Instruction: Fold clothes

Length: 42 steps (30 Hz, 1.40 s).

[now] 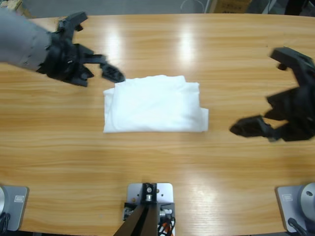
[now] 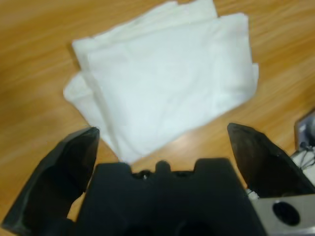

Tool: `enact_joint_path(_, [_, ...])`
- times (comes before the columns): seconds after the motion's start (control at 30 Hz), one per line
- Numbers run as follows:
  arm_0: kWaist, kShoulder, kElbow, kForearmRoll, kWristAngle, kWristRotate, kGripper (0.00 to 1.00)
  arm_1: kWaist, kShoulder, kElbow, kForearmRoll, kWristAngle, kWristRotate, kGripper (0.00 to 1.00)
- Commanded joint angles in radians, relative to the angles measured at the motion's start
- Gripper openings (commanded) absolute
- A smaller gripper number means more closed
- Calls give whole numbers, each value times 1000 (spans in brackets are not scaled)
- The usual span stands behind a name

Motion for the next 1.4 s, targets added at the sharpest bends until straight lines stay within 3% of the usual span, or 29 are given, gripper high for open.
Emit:
enact_joint_path(0.03, [-121, 441, -595, 387, 24, -279, 996, 9, -132, 110, 57, -7, 51, 1000])
enact_joint_path(0.17, [-147, 576, -703, 443, 24, -331, 996, 9, -187, 122, 108, -7, 57, 1000])
enact_joint_path(0.33, [-158, 647, -702, 539, 24, -334, 996, 9, -221, 166, 122, 1, 60, 1000])
enact_joint_path(0.8, [-147, 800, -725, 594, 78, -343, 996, 9, -206, 218, 63, 33, 58, 1000])
enact_joint_path(0.9, [-69, 819, -724, 616, 111, -308, 996, 9, -198, 234, 37, 35, 58, 1000])
enact_joint_path(1.07, [136, 826, -732, 630, 215, -69, 996, 9, -169, 260, -10, 39, 58, 1000])
enact_joint_path(1.17, [268, 850, -800, 630, 257, 79, 996, 9, -132, 276, -48, 43, 56, 1000])
enact_joint_path(1.3, [409, 916, -986, 638, 243, 226, 996, 9, -43, 280, -109, 56, 42, 1000])
enact_joint_path(1.4, [478, 1006, -1207, 680, 187, 310, 996, 7, 14, 276, -144, 68, 22, 1000])
